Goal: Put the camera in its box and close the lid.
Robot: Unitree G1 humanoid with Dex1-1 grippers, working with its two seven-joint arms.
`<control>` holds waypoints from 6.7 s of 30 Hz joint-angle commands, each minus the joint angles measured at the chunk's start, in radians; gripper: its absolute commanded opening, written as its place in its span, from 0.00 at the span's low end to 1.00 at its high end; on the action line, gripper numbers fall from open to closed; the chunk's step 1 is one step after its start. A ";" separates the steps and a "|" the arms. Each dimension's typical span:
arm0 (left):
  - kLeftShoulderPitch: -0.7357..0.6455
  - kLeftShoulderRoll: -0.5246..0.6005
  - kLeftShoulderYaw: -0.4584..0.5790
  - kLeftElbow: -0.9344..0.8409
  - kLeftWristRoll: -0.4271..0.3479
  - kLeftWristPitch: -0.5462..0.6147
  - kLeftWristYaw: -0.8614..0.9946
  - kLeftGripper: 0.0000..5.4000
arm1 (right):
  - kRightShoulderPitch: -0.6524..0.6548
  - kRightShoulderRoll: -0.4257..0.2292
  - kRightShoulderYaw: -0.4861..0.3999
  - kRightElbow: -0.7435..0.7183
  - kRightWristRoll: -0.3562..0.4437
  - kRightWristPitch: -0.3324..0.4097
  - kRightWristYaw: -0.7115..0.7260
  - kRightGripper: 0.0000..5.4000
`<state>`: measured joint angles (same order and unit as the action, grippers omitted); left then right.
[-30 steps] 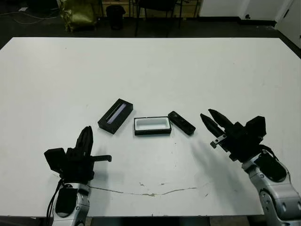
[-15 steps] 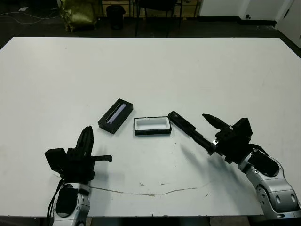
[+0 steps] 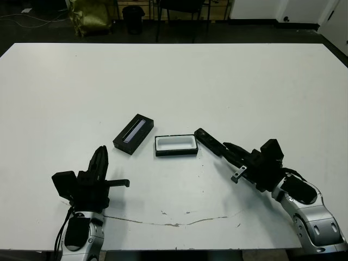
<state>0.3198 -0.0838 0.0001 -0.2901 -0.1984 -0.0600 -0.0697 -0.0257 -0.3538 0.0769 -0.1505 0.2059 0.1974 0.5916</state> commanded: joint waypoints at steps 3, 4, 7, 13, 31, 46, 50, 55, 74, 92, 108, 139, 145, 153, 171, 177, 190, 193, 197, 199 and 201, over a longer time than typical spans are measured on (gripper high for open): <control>0.012 0.004 -0.004 0.018 0.015 -0.003 0.003 0.00 | -0.012 -0.018 0.008 0.019 -0.033 0.000 0.000 0.02; 0.011 0.005 -0.004 0.016 0.016 0.002 0.005 0.00 | -0.018 -0.028 0.005 0.003 -0.028 0.030 0.005 0.04; 0.012 0.005 -0.005 0.004 0.020 0.022 0.014 0.00 | -0.033 -0.050 -0.010 -0.037 -0.009 0.090 0.016 0.15; 0.008 0.011 -0.008 0.014 0.037 0.003 0.012 0.00 | -0.076 -0.099 -0.071 -0.160 0.074 0.217 0.032 0.40; 0.008 0.007 -0.011 0.013 0.044 -0.001 0.018 0.00 | -0.220 -0.217 0.033 -0.109 0.051 0.389 0.101 0.99; 0.009 0.007 -0.009 0.020 0.035 0.000 0.019 0.00 | -0.215 -0.189 0.136 -0.054 -0.043 0.375 0.090 0.99; 0.007 0.005 -0.009 0.025 0.027 -0.010 0.011 0.00 | -0.210 -0.184 0.145 -0.049 -0.056 0.380 0.089 0.99; 0.011 0.002 -0.011 0.018 0.029 -0.003 0.019 0.00 | -0.204 -0.179 0.163 -0.033 -0.078 0.354 0.089 0.99; 0.014 0.000 -0.008 0.021 0.030 -0.003 0.021 0.00 | -0.220 -0.097 0.237 0.191 -0.142 0.284 0.070 0.46; 0.019 -0.003 -0.012 0.015 0.029 0.000 0.036 0.00 | -0.243 -0.110 0.292 0.188 -0.170 0.355 0.080 0.12; 0.020 -0.001 -0.010 0.014 0.017 0.012 0.037 0.00 | -0.379 -0.175 0.111 0.228 -0.144 0.202 0.125 0.11; 0.021 -0.001 -0.020 -0.009 0.043 0.035 0.052 0.00 | -0.905 -0.022 0.283 0.697 -0.176 -0.113 0.612 0.11; 0.022 0.002 -0.009 -0.002 0.021 0.029 0.042 0.00 | -0.918 0.009 0.336 0.681 -0.218 -0.097 0.675 0.11; 0.026 -0.004 -0.012 0.003 0.028 0.015 0.044 0.00 | -0.922 0.028 0.351 0.704 -0.214 -0.101 0.766 0.11; 0.029 -0.012 -0.012 0.009 0.016 0.014 0.046 0.00 | -0.964 0.008 0.352 0.756 -0.260 -0.138 0.835 0.11; 0.029 -0.009 -0.011 0.014 0.020 0.010 0.045 0.00 | -0.978 0.029 0.365 0.800 -0.298 -0.170 0.804 0.11; 0.034 -0.015 -0.012 0.010 0.011 0.011 0.046 0.00 | -0.990 0.071 0.414 0.793 -0.341 -0.113 0.841 0.11; 0.032 -0.014 -0.011 0.013 0.018 0.010 0.049 0.00 | -0.981 0.071 0.421 0.781 -0.347 -0.103 0.839 0.11; 0.031 -0.013 -0.011 0.016 0.014 0.007 0.043 0.00 | -0.973 0.071 0.416 0.783 -0.338 -0.116 0.844 0.11; 0.031 -0.017 -0.011 0.017 0.010 0.008 0.045 0.00 | -0.975 0.070 0.416 0.787 -0.339 -0.111 0.845 0.11; 0.029 -0.018 -0.010 0.021 0.013 0.002 0.046 0.00 | -0.977 0.068 0.416 0.792 -0.342 -0.118 0.843 0.11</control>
<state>0.3411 -0.1002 -0.0134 -0.2853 -0.1864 -0.0636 -0.0271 -1.0109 -0.2793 0.4911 0.6389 -0.1329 0.0812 1.4290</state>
